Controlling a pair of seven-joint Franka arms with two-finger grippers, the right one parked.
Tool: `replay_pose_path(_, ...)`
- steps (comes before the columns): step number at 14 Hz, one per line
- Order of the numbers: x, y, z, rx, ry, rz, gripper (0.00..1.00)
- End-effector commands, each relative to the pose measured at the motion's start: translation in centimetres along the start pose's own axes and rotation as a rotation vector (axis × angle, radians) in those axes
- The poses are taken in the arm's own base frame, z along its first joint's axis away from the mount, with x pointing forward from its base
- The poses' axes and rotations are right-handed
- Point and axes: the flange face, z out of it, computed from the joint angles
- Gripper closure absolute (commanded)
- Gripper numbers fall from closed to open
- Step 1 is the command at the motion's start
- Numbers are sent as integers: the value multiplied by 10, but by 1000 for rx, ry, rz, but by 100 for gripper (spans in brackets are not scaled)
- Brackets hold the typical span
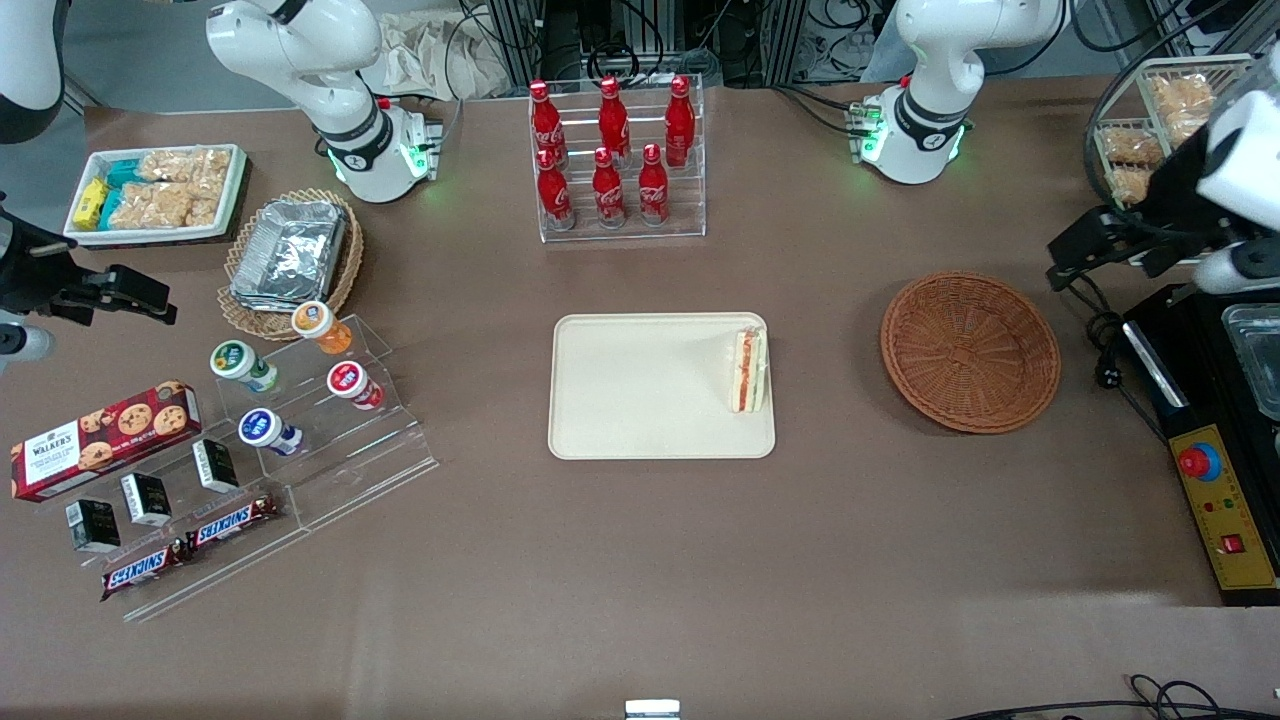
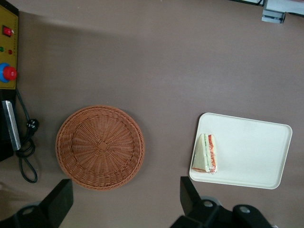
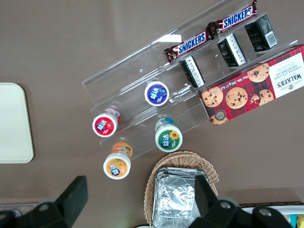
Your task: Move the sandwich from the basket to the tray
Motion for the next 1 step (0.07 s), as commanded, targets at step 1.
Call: replay_pose_path(1,-11,3,-4,-10,-11,13,0)
